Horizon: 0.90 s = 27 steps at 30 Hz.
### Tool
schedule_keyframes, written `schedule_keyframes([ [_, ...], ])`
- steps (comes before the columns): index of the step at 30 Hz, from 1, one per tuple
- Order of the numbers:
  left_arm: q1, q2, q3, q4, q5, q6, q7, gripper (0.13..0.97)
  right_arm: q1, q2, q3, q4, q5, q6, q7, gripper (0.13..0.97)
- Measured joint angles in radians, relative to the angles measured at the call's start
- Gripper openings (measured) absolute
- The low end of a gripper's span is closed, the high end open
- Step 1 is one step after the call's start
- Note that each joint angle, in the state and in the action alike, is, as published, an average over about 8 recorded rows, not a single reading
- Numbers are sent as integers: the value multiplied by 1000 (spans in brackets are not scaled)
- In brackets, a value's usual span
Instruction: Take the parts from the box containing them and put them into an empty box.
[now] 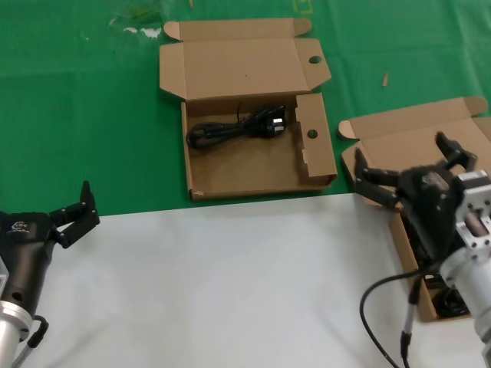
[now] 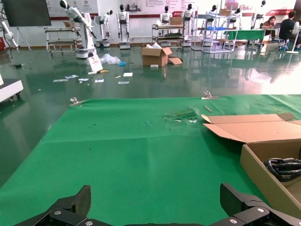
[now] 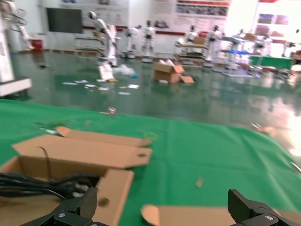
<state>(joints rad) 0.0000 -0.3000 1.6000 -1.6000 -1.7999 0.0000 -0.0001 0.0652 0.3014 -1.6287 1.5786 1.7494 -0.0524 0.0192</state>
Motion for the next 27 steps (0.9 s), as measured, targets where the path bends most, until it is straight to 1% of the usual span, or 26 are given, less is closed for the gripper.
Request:
schedule_keyframes([
  [6,0,0,0,0,0,0,0,966,-32,-1,14,10,25,26,-9,966],
  [27,0,0,0,0,0,0,0,966,-33,-1,15,11,26,27,-10,966],
])
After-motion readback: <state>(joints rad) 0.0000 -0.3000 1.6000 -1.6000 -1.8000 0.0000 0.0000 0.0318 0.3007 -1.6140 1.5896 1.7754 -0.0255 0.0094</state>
